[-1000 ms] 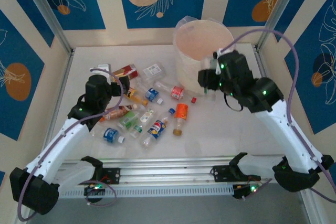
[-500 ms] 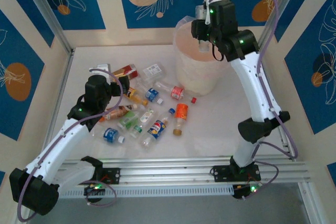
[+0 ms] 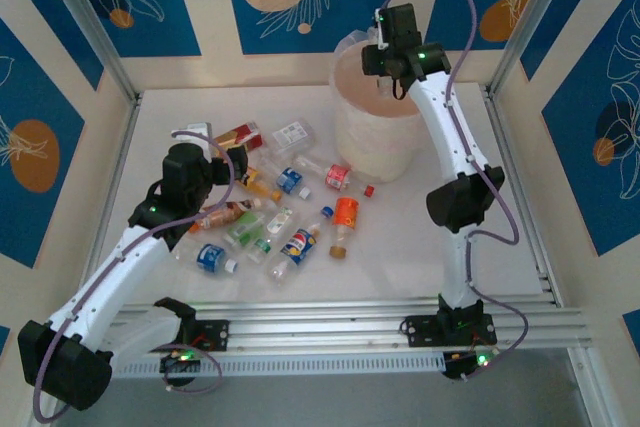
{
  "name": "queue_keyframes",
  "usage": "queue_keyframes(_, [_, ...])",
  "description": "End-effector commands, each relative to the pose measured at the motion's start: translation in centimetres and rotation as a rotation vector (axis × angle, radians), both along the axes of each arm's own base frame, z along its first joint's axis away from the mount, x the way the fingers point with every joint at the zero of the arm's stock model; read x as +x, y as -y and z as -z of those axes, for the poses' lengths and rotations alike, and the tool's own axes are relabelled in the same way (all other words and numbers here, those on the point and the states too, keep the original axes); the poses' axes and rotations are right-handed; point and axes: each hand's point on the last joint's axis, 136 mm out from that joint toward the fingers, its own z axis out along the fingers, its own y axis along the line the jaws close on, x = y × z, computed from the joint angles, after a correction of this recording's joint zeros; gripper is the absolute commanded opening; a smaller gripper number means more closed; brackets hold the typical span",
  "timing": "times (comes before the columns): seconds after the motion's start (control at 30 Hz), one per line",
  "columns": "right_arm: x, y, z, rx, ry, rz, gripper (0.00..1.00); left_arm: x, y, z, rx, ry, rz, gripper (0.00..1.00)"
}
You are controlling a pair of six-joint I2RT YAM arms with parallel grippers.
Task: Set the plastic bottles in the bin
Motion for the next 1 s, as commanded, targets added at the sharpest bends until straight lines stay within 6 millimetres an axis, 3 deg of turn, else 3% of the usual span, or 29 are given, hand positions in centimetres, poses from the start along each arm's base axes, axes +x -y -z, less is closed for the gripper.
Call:
queue_keyframes(0.0, [-0.1, -0.7, 1.3, -0.025, -0.048, -0.067, 0.21, -0.2, -0.3, -0.2, 0.013, -0.004, -0.004, 0.99])
queue_keyframes(0.17, [0.8, -0.4, 5.1, -0.039, -0.132, -0.075, 0.22, -0.4, -0.5, -0.2, 0.025, -0.007, -0.005, 0.99])
queue_keyframes(0.63, [2.2, 0.9, 12.3, -0.055, -0.291, -0.099, 0.25, -0.5, -1.0, 0.2, 0.053, -0.019, -0.025, 1.00])
queue_keyframes(0.87, [2.4, 0.9, 14.9, -0.070, -0.340, -0.103, 0.33, -0.6, -1.5, 0.5, 0.071, -0.032, -0.048, 1.00])
queue_keyframes(0.97, [2.4, 1.0, 15.5, -0.082, -0.351, -0.100, 0.41, -0.7, -2.1, 0.6, 0.082, -0.044, -0.080, 1.00])
